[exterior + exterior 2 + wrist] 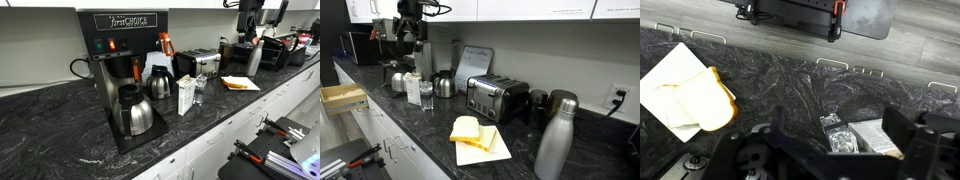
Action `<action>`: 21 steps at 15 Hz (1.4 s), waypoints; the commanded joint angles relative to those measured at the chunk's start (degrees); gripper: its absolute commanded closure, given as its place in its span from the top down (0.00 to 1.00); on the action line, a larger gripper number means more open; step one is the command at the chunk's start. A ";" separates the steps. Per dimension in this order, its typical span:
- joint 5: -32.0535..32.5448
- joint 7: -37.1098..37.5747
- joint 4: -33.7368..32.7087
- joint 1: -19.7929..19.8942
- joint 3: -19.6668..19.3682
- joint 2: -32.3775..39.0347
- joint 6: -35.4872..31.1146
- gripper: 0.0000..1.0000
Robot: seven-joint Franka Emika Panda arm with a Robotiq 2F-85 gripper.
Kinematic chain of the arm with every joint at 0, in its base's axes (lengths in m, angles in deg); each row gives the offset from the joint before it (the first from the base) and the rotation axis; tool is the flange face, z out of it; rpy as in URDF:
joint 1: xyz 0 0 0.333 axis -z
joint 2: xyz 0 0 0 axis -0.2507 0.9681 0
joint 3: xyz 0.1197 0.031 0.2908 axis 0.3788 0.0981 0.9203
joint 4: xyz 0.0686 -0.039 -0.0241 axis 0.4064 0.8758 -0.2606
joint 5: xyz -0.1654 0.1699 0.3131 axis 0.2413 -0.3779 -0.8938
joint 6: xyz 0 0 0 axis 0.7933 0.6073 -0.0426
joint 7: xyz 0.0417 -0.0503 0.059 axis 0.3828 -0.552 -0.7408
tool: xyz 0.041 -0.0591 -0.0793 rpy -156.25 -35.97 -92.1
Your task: Move the glass bottle slightly backward
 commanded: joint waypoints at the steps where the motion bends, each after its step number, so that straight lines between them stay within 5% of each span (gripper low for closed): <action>1: -0.18 -0.18 -0.15 0.51 0.41 0.05 0.16 1.00; 10: -0.35 -0.31 -0.19 0.53 0.25 0.30 -0.15 1.00; 21: 0.91 0.62 -6.10 2.89 -0.47 10.23 -11.09 1.00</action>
